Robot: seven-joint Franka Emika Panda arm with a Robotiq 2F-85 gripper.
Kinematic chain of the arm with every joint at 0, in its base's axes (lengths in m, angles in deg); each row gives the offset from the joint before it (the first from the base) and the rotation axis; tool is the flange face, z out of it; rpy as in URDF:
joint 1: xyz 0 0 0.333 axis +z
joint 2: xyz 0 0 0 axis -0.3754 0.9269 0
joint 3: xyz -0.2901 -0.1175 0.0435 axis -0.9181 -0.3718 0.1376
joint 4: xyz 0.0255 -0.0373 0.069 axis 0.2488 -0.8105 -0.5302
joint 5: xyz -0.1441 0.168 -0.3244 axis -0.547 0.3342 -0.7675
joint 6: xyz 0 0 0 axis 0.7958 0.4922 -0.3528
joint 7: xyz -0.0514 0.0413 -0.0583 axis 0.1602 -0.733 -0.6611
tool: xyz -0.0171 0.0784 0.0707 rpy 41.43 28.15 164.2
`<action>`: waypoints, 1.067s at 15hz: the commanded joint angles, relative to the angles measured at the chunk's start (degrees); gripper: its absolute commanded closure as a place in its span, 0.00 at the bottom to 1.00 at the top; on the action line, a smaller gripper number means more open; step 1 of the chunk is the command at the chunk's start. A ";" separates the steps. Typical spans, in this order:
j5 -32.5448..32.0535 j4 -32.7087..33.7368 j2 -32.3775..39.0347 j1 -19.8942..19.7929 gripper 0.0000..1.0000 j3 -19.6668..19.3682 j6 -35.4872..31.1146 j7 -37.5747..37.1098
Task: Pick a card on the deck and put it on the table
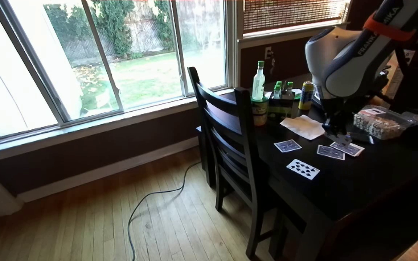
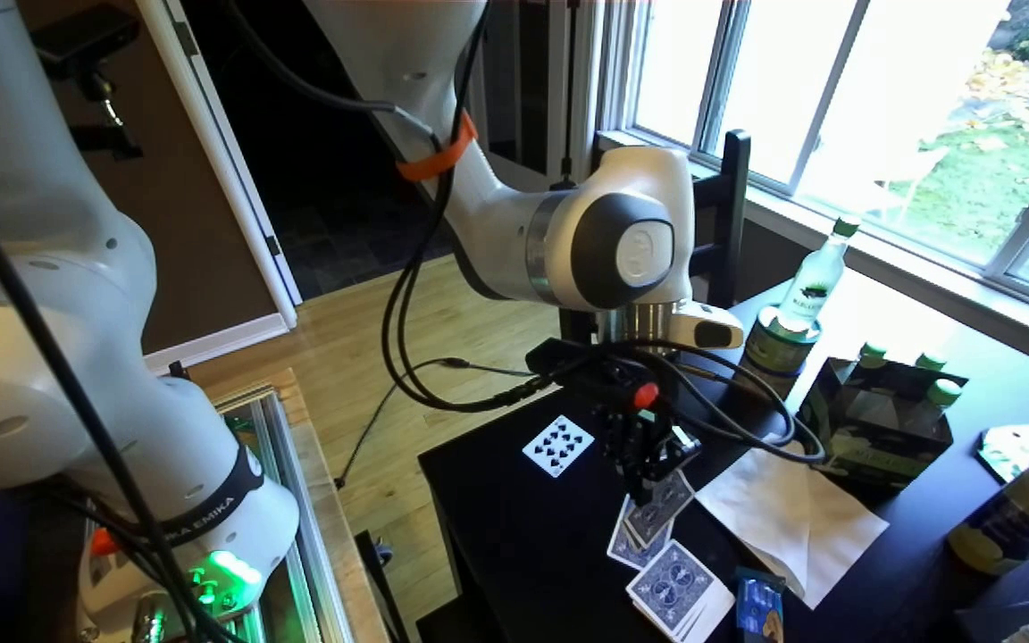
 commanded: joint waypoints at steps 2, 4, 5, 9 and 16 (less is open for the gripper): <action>18.74 -2.34 -3.69 -5.76 0.98 4.77 -1.63 19.63; 27.29 -2.12 -4.64 -9.03 0.98 8.29 0.50 28.06; 31.34 -1.82 -5.02 -10.55 0.98 10.06 1.83 32.29; 45.06 1.29 -5.57 -15.03 0.98 13.87 9.91 48.84; 53.78 14.17 2.16 -12.40 0.98 2.06 31.06 70.80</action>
